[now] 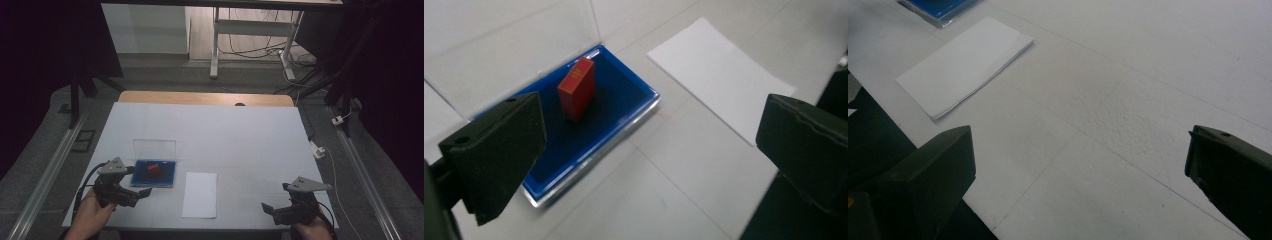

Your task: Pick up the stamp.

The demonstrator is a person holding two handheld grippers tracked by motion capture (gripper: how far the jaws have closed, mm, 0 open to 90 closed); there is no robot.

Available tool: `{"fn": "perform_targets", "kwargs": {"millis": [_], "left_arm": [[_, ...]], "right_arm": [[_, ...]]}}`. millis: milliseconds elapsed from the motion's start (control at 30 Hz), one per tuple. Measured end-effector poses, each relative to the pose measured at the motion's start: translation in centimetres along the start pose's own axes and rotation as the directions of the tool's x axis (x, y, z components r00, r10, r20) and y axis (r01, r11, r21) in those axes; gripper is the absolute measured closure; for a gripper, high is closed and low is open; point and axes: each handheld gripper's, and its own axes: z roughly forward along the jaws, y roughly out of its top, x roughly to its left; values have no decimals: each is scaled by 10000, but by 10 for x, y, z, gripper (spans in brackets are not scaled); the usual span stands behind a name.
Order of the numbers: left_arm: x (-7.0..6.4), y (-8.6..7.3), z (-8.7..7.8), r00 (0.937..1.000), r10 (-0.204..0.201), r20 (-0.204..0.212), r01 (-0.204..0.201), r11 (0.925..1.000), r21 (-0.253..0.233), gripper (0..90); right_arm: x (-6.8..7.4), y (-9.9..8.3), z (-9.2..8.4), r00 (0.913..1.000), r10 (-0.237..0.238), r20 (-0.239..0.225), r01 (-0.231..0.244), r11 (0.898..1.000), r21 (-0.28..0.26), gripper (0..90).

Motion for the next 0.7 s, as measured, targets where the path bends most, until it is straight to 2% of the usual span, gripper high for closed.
{"fn": "perform_targets", "kwargs": {"millis": [133,300,433,700], "left_arm": [[3,7,6,9998,162,-120,-162,9999,-3,0],[9,14,13,9999,-48,-149,46,9999,-148,0],[13,21,18,10000,-38,-59,37,9999,-132,0],[13,31,32,9969,641,-466,-614,9965,568,0]], "right_arm": [[0,0,0,10000,-43,8,43,10000,19,0],[0,0,0,10000,-37,4,37,10000,35,0],[0,0,1,10000,-35,-6,35,10000,44,0],[0,0,1,10000,-89,-43,89,9999,128,0]]}}
